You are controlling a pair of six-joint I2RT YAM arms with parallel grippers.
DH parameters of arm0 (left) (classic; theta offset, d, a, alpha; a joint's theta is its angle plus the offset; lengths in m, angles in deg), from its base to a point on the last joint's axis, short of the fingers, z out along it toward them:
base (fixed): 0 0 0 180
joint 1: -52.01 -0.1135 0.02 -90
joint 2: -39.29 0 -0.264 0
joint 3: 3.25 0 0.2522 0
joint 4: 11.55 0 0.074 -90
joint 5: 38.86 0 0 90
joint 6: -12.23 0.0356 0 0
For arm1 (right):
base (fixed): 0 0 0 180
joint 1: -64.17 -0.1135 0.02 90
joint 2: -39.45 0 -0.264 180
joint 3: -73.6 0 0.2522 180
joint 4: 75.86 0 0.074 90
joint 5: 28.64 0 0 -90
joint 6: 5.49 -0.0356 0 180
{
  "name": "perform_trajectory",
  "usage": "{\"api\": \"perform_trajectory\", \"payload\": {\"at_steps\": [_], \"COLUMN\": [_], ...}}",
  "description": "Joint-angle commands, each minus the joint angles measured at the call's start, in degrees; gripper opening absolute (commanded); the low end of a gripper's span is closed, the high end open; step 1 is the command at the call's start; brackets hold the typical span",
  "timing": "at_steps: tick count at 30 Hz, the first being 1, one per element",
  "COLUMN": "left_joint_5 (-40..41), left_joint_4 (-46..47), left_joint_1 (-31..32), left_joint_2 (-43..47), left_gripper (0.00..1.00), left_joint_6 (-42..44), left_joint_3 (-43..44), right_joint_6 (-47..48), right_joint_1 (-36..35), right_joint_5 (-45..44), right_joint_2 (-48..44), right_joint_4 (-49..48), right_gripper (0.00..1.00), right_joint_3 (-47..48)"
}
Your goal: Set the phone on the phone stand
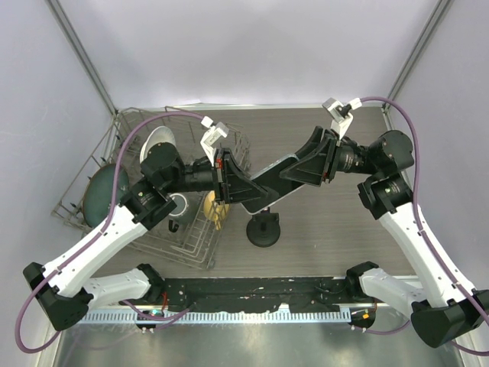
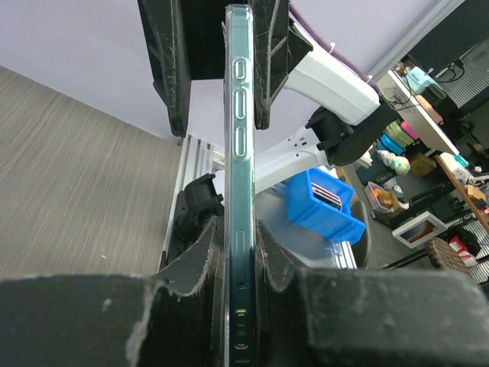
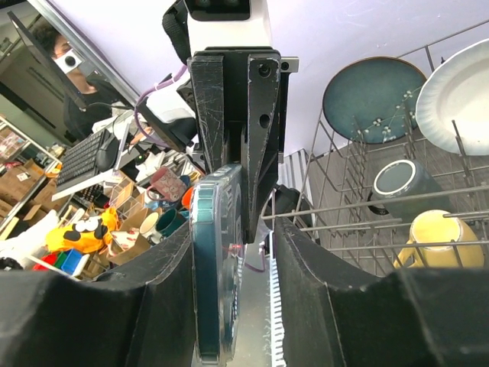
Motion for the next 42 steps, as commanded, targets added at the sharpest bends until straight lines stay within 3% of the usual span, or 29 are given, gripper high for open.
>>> {"api": "perform_trajectory", "payload": {"at_steps": [1,11,19,27,30,32,35,37,39,42], "left_joint_5": [-2.3,2.6,4.7,5.6,5.8,6.2,10.0,15.3,19.2,24.3], "left_joint_4": [5.3,4.1,3.3,3.7,3.7,3.4,-2.2,-8.7,-16.1,-25.2], "left_joint_1": [0.3,0.3,0.3,0.3,0.3,0.3,0.3,0.3,0.3,0.3], "left_joint_2": [1.7,1.3,1.4,1.3,1.1,1.1,1.8,3.1,3.9,4.8], "left_gripper": [0.0,0.0,0.0,0.0,0.0,0.0,0.22,0.49,0.59,0.57], "left_joint_6": [0.9,0.4,0.6,-0.1,-0.4,-0.6,1.7,4.5,6.2,10.2], "left_joint_3": [1.6,2.3,2.2,2.0,2.0,2.1,2.7,3.0,3.5,4.9], "right_joint_6": [-2.4,-2.6,-2.4,-3.4,-3.8,-3.8,2.0,4.5,10.8,15.0], "right_joint_1": [-0.6,-1.5,-1.9,-2.9,-3.4,-3.8,-3.8,-3.9,-3.8,-3.7], "right_joint_5": [1.1,0.2,-3.5,-3.8,-4.4,-5.8,-12.8,-18.8,-25.3,-40.0], "right_joint_2": [0.3,1.3,1.1,1.1,0.8,-0.5,-3.3,-4.4,-6.4,-10.4], "right_joint_4": [-4.0,-4.6,-4.8,-6.8,-8.4,-11.0,-5.1,-2.5,7.2,15.0], "right_gripper": [0.46,0.39,0.2,0.27,0.04,0.01,0.0,0.0,0.0,0.0], "right_joint_3": [-0.2,-0.4,-0.8,-2.4,-2.9,-4.4,-4.4,-4.9,-3.4,-2.8]}}
